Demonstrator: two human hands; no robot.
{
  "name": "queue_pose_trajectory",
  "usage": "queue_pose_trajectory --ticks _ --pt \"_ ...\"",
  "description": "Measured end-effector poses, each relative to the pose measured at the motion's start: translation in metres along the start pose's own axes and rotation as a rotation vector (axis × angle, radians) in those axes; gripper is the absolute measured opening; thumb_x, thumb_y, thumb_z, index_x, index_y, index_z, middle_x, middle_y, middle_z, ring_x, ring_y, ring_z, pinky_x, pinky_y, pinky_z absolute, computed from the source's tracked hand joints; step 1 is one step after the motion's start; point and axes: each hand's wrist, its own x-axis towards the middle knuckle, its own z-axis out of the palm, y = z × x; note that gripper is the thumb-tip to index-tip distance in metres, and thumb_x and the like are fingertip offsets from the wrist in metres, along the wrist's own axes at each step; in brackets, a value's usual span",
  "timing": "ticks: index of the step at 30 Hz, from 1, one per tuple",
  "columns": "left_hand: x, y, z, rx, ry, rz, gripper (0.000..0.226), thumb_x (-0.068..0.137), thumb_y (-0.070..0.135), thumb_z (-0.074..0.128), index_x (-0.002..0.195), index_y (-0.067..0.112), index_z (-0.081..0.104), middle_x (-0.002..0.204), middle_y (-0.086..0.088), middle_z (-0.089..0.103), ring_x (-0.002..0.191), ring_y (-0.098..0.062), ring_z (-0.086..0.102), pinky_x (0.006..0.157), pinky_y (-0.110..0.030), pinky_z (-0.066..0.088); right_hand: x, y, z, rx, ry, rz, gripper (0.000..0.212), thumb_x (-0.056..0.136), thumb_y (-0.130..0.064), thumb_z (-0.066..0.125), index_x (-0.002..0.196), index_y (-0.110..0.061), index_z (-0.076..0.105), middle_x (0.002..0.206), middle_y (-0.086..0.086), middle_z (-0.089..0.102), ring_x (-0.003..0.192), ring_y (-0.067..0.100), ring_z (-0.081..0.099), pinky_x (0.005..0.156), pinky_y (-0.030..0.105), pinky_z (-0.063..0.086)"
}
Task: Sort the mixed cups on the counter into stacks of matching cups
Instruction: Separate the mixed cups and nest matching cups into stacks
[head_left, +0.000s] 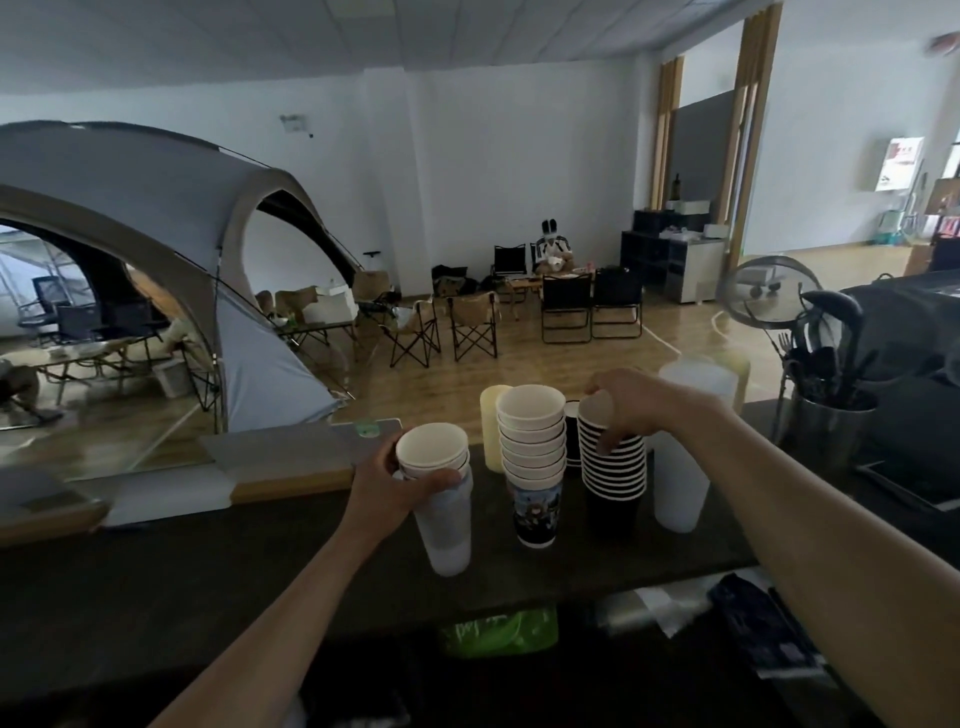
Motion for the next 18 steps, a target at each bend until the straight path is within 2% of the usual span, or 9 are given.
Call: queue_pose_trajectory --ticks 2,4,6,7,8,10,12,14,18 --pt "0.0 0.001 0.002 0.006 0.006 0.004 0.052 0.064 0.02 0.089 0.103 0.035 0.059 0.093 0.035 0.068 0.091 0.013 0.063 0.072 -0.012 0.053 -0.007 -0.013 -0.017 -0.073 0.079 -0.006 0.079 0.07 -0.019 0.084 0.14 -0.014 0.048 0.132 0.007 0.055 0.114 0.025 0.055 0.088 0.036 0.051" --pt "0.001 -0.001 0.002 0.005 0.024 -0.003 0.055 0.06 0.03 0.091 0.104 0.036 0.059 0.096 0.026 0.071 0.093 0.011 0.064 0.073 -0.013 0.053 -0.019 -0.038 -0.034 -0.043 0.348 -0.082 0.056 0.078 -0.012 0.073 0.132 -0.013 0.056 0.122 0.006 0.062 0.105 0.024 0.061 0.082 0.033 0.051" --pt "0.0 -0.003 0.002 -0.002 0.039 -0.007 0.064 0.053 0.046 0.09 0.108 0.035 0.061 0.106 0.016 0.071 0.098 0.004 0.065 0.078 -0.019 0.056 -0.032 -0.079 -0.039 0.189 0.548 -0.255 0.048 0.084 -0.014 0.067 0.131 -0.018 0.059 0.127 0.001 0.063 0.113 0.02 0.061 0.092 0.032 0.05" --pt "0.0 -0.006 0.002 -0.001 0.055 -0.011 0.068 0.052 0.049 0.09 0.111 0.032 0.062 0.109 0.012 0.07 0.101 0.0 0.065 0.08 -0.022 0.056 -0.038 -0.102 -0.036 0.304 0.513 -0.363 0.047 0.085 -0.019 0.067 0.132 -0.019 0.059 0.127 -0.001 0.064 0.114 0.017 0.061 0.095 0.032 0.05" --pt "0.0 -0.006 0.004 -0.004 0.077 -0.024 0.069 0.053 0.046 0.091 0.113 0.028 0.063 0.111 0.009 0.071 0.102 -0.004 0.066 0.08 -0.023 0.057 -0.041 -0.122 -0.028 0.36 0.406 -0.462 0.049 0.085 -0.026 0.07 0.132 -0.019 0.058 0.128 -0.002 0.064 0.114 0.015 0.061 0.097 0.032 0.05" --pt "-0.002 -0.002 0.008 0.008 0.108 -0.033 0.06 0.059 0.031 0.093 0.111 0.024 0.065 0.108 0.007 0.072 0.099 -0.005 0.067 0.075 -0.018 0.055 -0.036 -0.153 -0.004 0.293 0.15 -0.555 0.059 0.08 -0.037 0.075 0.134 -0.02 0.057 0.132 -0.001 0.061 0.118 0.016 0.057 0.097 0.032 0.047" --pt "-0.005 0.002 0.011 0.017 0.132 -0.046 0.054 0.062 0.024 0.092 0.106 0.031 0.061 0.102 0.016 0.068 0.095 0.002 0.064 0.068 -0.013 0.05 -0.022 -0.167 0.02 0.181 0.013 -0.554 0.064 0.075 -0.037 0.08 0.133 -0.02 0.058 0.132 0.0 0.059 0.12 0.019 0.054 0.091 0.028 0.042" --pt "-0.007 0.004 0.013 0.016 0.159 -0.065 0.063 0.062 0.024 0.093 0.11 0.036 0.054 0.101 0.026 0.061 0.094 0.009 0.058 0.069 -0.01 0.045 -0.011 -0.172 0.031 0.146 -0.018 -0.539 0.062 0.071 -0.034 0.082 0.128 -0.021 0.06 0.126 0.0 0.059 0.116 0.02 0.055 0.086 0.027 0.042" --pt "-0.01 0.006 0.012 -0.017 0.157 -0.092 0.062 0.063 0.02 0.092 0.11 0.037 0.055 0.099 0.025 0.062 0.09 0.018 0.059 0.065 -0.006 0.047 0.001 -0.175 0.028 0.131 -0.048 -0.526 0.075 0.065 -0.035 0.086 0.132 -0.021 0.056 0.128 -0.001 0.057 0.117 0.019 0.054 0.095 0.035 0.048"
